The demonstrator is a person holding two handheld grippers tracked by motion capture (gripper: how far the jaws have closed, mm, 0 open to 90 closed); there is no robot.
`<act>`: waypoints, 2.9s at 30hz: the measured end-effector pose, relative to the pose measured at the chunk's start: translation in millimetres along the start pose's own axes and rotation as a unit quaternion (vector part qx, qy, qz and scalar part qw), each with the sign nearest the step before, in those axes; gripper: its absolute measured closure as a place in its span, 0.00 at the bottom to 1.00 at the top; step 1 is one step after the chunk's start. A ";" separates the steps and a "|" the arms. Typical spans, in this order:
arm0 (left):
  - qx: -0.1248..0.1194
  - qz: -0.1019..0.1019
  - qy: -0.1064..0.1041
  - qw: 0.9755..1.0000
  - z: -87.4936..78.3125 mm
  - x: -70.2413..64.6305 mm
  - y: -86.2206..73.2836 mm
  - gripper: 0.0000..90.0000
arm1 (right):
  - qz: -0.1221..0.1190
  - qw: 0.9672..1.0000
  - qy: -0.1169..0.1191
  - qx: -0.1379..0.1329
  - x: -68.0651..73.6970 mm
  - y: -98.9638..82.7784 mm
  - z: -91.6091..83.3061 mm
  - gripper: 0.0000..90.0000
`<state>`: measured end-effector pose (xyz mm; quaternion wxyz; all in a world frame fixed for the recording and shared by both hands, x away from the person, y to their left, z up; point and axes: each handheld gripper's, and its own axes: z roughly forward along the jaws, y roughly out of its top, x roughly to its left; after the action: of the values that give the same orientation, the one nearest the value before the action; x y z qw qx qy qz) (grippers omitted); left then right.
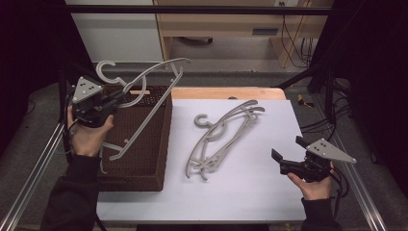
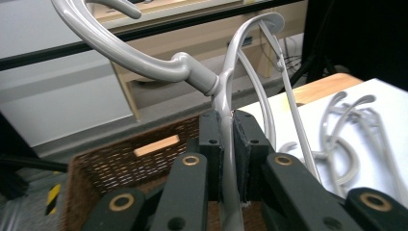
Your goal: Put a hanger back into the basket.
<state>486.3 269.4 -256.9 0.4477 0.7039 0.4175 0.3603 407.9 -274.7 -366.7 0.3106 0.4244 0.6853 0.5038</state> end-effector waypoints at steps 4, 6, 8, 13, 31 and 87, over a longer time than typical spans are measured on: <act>0.004 -0.006 0.004 1.000 1.0 14.0 -9.1 0.92 | -0.001 1.000 0.000 0.000 0.7 -0.1 0.6 0.07; 0.005 -0.007 0.006 1.000 2.3 20.2 -13.9 0.92 | -0.001 1.000 0.000 0.001 0.7 -0.2 0.9 0.07; 0.014 -0.003 0.009 1.000 5.1 27.5 -20.9 0.92 | 0.000 1.000 0.000 0.002 0.8 -0.2 0.9 0.07; 0.025 0.000 0.009 1.000 8.2 39.7 -33.0 0.92 | -0.001 1.000 0.000 0.004 2.0 -0.6 2.5 0.07; 0.041 0.009 0.006 0.999 10.6 67.4 -58.2 0.92 | -0.005 1.000 0.000 0.011 4.1 -2.0 7.2 0.07; 0.122 0.030 -0.015 0.992 45.2 80.5 -102.0 0.92 | -0.010 1.000 -0.001 0.022 8.7 -4.4 14.2 0.07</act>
<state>530.7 353.3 -356.6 0.3540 0.7708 0.4299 0.3093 414.9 -261.4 -375.1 0.3072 0.4247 0.6998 0.4853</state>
